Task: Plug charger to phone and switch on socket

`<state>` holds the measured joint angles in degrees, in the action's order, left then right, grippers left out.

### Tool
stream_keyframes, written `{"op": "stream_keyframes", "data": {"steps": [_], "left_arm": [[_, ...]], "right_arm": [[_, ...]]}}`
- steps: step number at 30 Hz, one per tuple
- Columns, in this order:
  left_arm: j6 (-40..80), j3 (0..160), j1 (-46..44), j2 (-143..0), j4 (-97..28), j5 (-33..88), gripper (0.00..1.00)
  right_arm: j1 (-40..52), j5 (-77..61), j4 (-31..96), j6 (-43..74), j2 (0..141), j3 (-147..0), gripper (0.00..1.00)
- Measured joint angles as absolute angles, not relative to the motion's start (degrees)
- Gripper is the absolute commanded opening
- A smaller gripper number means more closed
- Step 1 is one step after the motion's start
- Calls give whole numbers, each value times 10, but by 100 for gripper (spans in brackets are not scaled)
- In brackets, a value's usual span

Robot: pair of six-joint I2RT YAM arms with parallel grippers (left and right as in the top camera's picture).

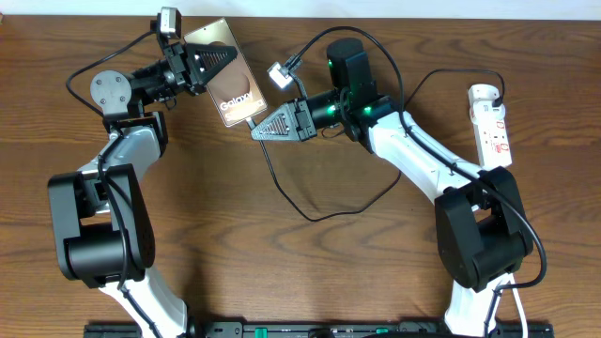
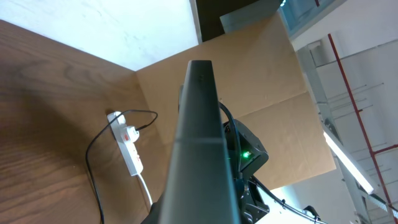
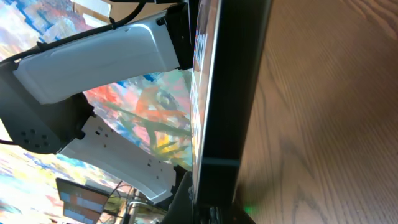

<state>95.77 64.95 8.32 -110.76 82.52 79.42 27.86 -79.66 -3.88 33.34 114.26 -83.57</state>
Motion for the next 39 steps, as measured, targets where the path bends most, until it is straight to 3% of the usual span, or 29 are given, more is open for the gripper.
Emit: {"op": "stream_keyframes", "data": {"steps": [9,39], "left_arm": [[962,649,83,-1108,825,789,7],[955,649,77,-1108,831,780,7]], "right_arm": [[279,-801,-99,370,1143,-832,1],[277,-786,-101,413,1143,-831,1]]}}
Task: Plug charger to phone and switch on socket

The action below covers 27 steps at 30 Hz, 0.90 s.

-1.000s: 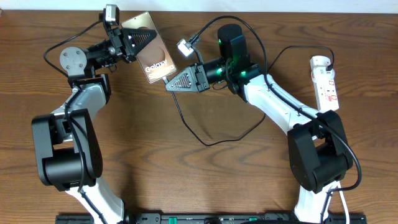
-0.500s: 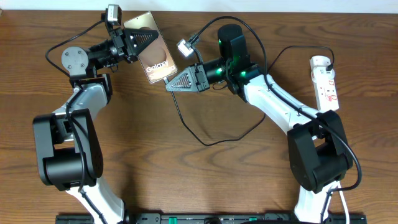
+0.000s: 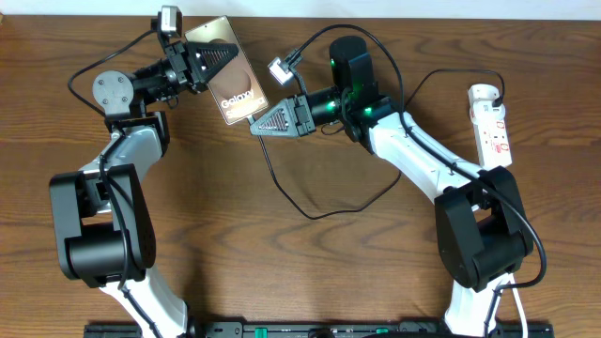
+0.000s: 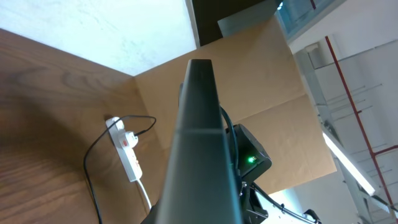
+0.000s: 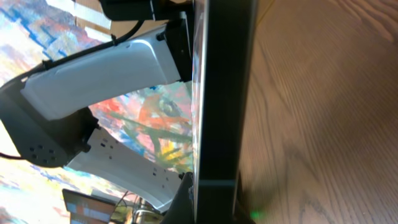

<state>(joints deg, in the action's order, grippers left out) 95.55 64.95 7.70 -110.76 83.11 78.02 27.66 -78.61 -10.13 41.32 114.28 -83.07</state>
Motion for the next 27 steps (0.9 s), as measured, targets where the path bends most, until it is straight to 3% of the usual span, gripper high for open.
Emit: {"op": "stream_keyframes", "data": {"steps": [15,16,17,23,26,27], "left_arm": [[947,649,77,-1108,834,778,7],[947,649,77,-1108,834,778,7],[947,649,77,-1108,834,778,7],[945,649,62,-1108,837,832,7],[946,649,58,-1108,838,847,7],[946,649,60,-1108,838,853,7]], "right_arm": [[277,-776,-105,428,1143,-831,1],[277,-776,-106,428,1143,-831,5],[277,-776,-106,429,1143,-831,9],[266,-716,-119,435,1143,-833,61],[259,-700,-118,434,1143,-833,99],[259,-696,-119,434,1143,-833,99]]}}
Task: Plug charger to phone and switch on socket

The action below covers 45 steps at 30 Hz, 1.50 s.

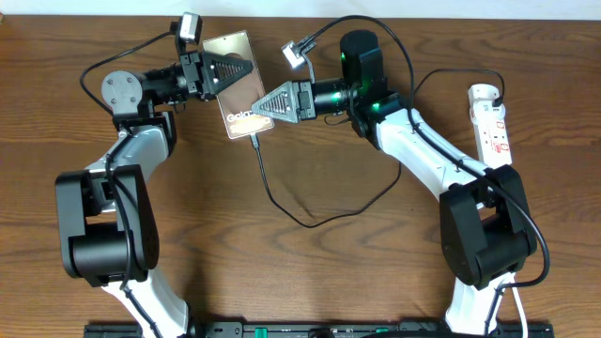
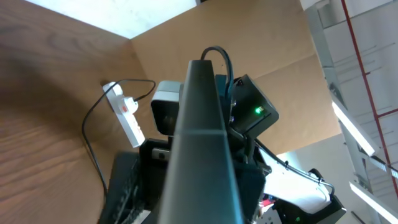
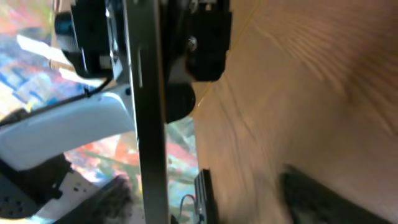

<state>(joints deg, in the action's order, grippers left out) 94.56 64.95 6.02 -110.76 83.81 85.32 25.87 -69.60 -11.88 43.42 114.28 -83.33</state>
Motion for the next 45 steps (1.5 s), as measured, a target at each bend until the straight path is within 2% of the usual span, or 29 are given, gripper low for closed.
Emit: {"op": "stream_keyframes", "data": {"steps": [13,16,24,28,33,38,45], "left_arm": [[941,649,88,-1108,837,864,7],[928,649,109,-1108,803,868,7],[834,649,201,-1108,564,851,8],[747,650,240,-1109,440,823,7],[610,651,247,-1109,258,798,7],[444,652,242,-1109,11,712,7],[260,652,241,-1109,-173,595,6]], "right_arm": [[259,-701,-119,434,1143,-833,99],[259,-708,-118,434,1143,-833,99],[259,-713,-118,432,1143,-834,99],[259,-714,-118,432,1143,-833,99],[259,-714,-119,432,1143,-834,99],[259,-715,-118,432,1143,-834,99],[259,-716,-117,430,1143,-834,99]]}}
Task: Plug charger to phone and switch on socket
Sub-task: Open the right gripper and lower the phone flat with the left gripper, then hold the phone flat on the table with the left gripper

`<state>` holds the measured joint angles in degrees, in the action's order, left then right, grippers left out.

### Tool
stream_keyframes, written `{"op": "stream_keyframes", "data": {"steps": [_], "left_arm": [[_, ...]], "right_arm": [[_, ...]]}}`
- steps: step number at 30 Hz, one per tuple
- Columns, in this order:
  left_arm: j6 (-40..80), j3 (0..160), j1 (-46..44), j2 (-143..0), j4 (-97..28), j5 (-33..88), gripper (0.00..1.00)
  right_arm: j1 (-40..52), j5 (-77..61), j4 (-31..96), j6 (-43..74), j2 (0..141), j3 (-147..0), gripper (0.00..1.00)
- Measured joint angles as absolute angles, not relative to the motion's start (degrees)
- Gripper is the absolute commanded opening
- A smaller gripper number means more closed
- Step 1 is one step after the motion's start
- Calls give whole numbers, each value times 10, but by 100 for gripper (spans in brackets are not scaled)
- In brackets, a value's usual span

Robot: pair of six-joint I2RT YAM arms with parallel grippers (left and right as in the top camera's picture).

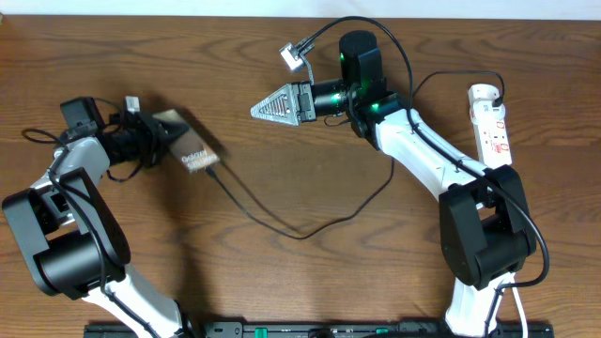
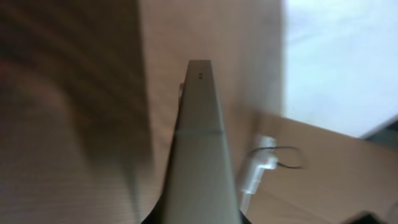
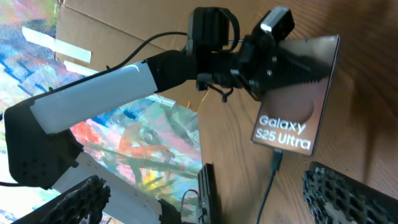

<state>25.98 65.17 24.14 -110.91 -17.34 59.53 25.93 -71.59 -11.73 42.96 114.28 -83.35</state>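
The phone (image 1: 186, 147), its screen reading "Galaxy S25 Ultra" (image 3: 297, 107), is held at the left of the table by my left gripper (image 1: 158, 138), which is shut on it. The left wrist view shows it edge-on (image 2: 200, 149). The black charger cable (image 1: 282, 228) is plugged into the phone's lower edge (image 3: 275, 160) and runs right to the white socket strip (image 1: 491, 120). My right gripper (image 1: 272, 109) hovers open at the upper middle, well apart from the phone, its fingers (image 3: 341, 193) spread wide and holding nothing.
The cable's slack loops across the middle of the wooden table (image 1: 338, 282). The socket strip, with a red switch, lies by the right edge and shows blurred in the left wrist view (image 2: 256, 167). A white wire connector (image 1: 293, 54) sits above the right gripper.
My left gripper has moved the phone from the upper middle down to the table's left side, the cable trailing from it. My right gripper has stayed in place and is now clear of the phone.
At first my left gripper held the phone up at the upper middle, with my right gripper and the cable at its lower edge. The cable then hung plugged in from the phone, my right gripper beside it. Now the plugged phone is far left.
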Motion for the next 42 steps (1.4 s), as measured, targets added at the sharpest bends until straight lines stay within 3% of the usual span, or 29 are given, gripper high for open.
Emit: {"op": "stream_keyframes", "data": {"steps": [7,17,40,42], "left_arm": [[166,652,236,-1109,-259,475,7],[117,652,210,-1109,-278,367,7],[116,652,186,-1109,-283,335,8],[116,652,186,-1109,-283,335,12]], "right_arm": [[259,-716,-117,427,1143,-834,99],[259,-716,-115,423,1143,-834,99],[260,-716,-110,416,1143,-834,99],[259,-716,-110,416,1143,-834,99]]}}
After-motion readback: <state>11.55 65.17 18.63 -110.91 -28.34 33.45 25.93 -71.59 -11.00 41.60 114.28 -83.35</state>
